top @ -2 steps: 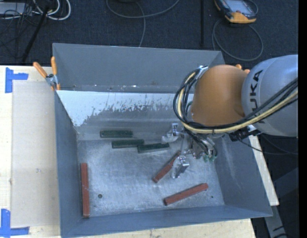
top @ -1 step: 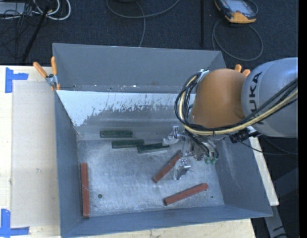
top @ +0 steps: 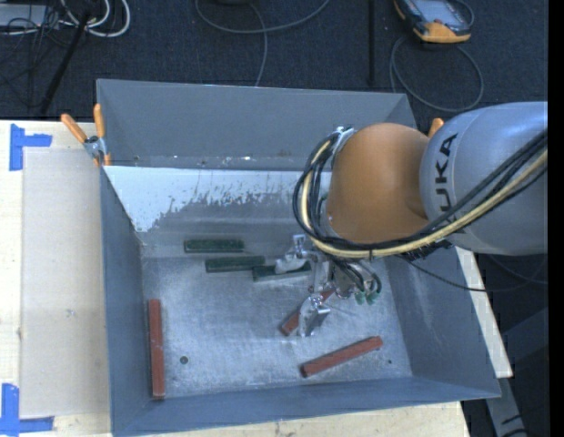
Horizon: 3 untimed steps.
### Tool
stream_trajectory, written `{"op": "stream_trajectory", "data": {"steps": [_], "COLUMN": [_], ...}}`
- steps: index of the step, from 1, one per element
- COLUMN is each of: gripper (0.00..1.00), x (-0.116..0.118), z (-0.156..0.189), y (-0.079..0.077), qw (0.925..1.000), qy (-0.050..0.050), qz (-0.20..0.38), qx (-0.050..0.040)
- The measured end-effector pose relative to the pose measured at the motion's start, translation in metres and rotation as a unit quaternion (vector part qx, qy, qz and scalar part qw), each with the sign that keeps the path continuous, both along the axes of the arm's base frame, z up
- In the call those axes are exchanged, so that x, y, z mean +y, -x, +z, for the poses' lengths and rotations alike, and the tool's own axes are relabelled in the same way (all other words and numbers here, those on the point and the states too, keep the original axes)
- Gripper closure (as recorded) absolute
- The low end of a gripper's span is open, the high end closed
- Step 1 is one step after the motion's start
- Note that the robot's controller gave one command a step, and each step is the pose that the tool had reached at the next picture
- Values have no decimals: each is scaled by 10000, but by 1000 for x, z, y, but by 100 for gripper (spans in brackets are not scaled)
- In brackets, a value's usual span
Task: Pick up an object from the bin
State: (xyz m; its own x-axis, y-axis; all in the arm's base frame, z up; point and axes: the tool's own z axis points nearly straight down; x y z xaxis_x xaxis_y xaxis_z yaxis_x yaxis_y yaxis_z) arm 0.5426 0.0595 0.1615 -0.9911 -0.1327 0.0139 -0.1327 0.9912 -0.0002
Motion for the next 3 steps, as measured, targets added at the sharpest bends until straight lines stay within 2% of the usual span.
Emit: {"op": "stream_trajectory", "data": {"steps": [1, 2, 3], "gripper": [100, 0, 0], "x": [-82, -84, -84], "z": [-87, -88, -88], "y": [21, 21, 21], "qw": [9947, 9948, 9948], "qy": [-31, -17, -18], "qz": [1025, 1016, 1013], "qx": [-83, -88, -89]}}
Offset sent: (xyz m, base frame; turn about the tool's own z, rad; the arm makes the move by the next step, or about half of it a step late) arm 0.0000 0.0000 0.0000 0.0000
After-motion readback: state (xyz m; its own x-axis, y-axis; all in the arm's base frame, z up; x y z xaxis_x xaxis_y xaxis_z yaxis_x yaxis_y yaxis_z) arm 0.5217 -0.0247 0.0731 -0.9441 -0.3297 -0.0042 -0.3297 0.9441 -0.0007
